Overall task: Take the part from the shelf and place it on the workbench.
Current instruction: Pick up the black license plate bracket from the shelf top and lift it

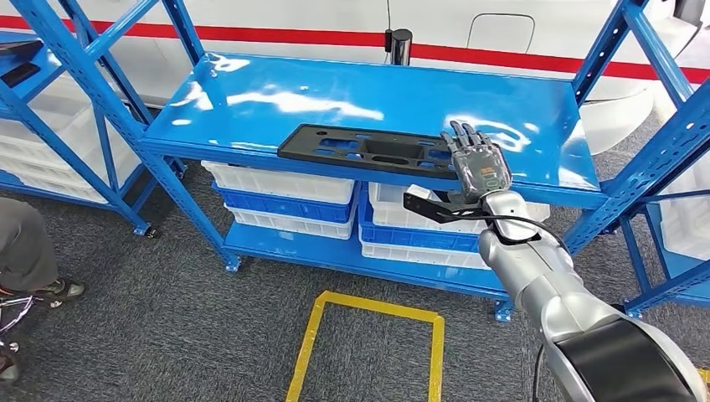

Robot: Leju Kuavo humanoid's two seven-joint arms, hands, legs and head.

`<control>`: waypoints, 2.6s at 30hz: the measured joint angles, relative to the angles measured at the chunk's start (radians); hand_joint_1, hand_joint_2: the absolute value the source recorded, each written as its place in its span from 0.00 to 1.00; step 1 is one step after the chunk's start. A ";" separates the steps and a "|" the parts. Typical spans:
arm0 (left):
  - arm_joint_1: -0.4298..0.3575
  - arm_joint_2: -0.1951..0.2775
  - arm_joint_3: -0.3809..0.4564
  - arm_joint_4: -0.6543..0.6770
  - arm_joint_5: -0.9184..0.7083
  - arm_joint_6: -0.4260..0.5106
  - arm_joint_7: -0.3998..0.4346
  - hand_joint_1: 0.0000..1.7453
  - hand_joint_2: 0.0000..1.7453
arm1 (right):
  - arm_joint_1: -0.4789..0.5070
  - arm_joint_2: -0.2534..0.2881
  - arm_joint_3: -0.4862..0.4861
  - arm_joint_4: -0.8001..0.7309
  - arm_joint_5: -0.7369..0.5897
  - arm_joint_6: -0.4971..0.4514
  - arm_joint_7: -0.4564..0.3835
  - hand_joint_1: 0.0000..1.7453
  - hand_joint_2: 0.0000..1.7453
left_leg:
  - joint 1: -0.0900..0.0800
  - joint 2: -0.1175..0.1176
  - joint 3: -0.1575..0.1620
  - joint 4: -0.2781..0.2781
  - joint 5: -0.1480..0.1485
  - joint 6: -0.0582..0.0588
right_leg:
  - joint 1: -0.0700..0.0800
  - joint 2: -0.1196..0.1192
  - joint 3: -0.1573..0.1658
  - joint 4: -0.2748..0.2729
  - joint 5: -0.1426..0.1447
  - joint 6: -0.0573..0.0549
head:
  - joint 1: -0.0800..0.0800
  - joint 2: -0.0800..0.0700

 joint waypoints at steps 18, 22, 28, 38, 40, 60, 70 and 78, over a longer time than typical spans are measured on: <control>-0.005 0.000 0.009 0.001 -0.004 0.000 -0.014 0.00 0.00 | 0.009 -0.012 -0.022 -0.006 0.030 -0.002 0.004 0.00 1.00 | -0.016 0.001 0.036 -0.161 0.131 0.056 | 0.020 -0.008 -0.124 0.263 -0.116 0.002 | 0.006 0.000; -0.004 -0.002 0.011 0.002 0.003 -0.001 -0.017 0.00 0.00 | 0.012 -0.013 -0.024 -0.006 0.038 -0.001 0.006 0.00 1.00 | -0.017 -0.007 0.037 -0.153 0.124 0.048 | 0.016 -0.008 -0.051 0.091 -0.029 0.034 | 0.007 0.000; -0.004 -0.001 0.013 0.002 0.001 0.001 -0.023 0.00 0.00 | 0.008 -0.012 -0.031 -0.006 0.046 0.001 0.006 0.00 1.00 | -0.017 -0.010 0.029 -0.135 0.105 0.021 | 0.013 -0.007 0.005 -0.016 0.009 -0.002 | 0.007 0.000; -0.005 0.000 0.014 0.002 -0.002 0.003 -0.023 0.00 0.00 | 0.007 -0.004 -0.040 -0.006 0.048 0.005 0.006 0.00 1.00 | -0.008 0.005 -0.007 -0.082 0.109 0.009 | 0.013 -0.008 0.018 -0.018 0.004 -0.015 | 0.002 0.000; -0.006 0.000 0.014 0.002 -0.003 0.004 -0.024 0.00 0.00 | 0.005 -0.004 -0.040 -0.006 0.048 0.005 0.006 0.00 1.00 | -0.014 0.005 0.021 -0.141 0.123 0.018 | 0.016 -0.008 0.016 -0.019 0.003 -0.009 | 0.002 0.000; -0.004 -0.002 0.018 0.002 -0.009 0.051 -0.065 0.00 0.00 | 0.010 -0.008 -0.049 -0.009 0.070 0.010 0.005 0.43 1.00 | -0.024 -0.006 0.033 -0.156 0.128 0.058 | 0.020 -0.005 0.015 -0.026 0.009 0.006 | 0.008 0.000; -0.005 -0.012 0.035 0.002 -0.024 0.167 -0.171 0.00 0.50 | 0.010 -0.015 -0.072 -0.009 0.089 0.009 -0.012 1.00 1.00 | -0.020 -0.003 0.036 -0.162 0.131 0.038 | 0.025 -0.004 0.014 -0.025 0.009 0.005 | 0.008 0.000; -0.005 -0.018 0.036 0.002 -0.040 0.189 -0.175 0.00 1.00 | 0.001 -0.019 -0.082 -0.009 0.096 0.010 -0.022 0.98 1.00 | -0.025 -0.002 0.035 -0.162 0.130 0.029 | 0.022 -0.004 0.014 -0.025 0.009 0.005 | 0.008 0.000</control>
